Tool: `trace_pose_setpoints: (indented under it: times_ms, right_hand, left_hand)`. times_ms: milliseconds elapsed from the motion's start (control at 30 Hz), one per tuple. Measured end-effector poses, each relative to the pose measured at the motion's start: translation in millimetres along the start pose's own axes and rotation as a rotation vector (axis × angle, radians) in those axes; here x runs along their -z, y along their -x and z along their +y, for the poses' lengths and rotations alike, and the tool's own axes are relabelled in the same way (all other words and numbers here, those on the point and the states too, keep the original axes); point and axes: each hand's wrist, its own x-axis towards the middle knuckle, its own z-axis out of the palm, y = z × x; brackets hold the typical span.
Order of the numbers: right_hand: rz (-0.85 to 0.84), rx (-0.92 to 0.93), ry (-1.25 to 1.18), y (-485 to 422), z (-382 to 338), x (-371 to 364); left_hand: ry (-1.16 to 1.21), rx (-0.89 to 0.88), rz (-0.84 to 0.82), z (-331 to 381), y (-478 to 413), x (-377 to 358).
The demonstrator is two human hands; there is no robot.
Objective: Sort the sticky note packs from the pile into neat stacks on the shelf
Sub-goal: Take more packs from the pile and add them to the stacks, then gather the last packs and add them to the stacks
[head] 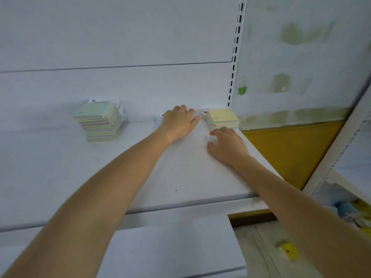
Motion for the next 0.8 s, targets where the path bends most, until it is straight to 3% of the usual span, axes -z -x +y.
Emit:
trace_pose_setpoints:
  times_ms: [167, 400, 633, 800]
  right_hand:
    - [0.036, 0.161, 0.049, 3.4, -60.1, 2.2]
    - [-0.031, 0.412, 0.005, 25.2, -235.4, -52.0]
    - [-0.174, 0.545, -0.027, 44.2, -404.5, -118.2]
    - [-0.243, 0.655, -0.079, 45.3, -513.2, -161.1]
  left_hand:
    - [-0.054, 0.025, 0.054, -63.0, 44.8, 31.2]
    - [-0.135, 0.142, 0.077, -199.9, 153.0, 78.2]
    - [-0.172, 0.319, 0.046, -350.7, 286.7, 96.1]
    - [-0.236, 0.538, 0.047, -449.5, 361.3, 100.5]
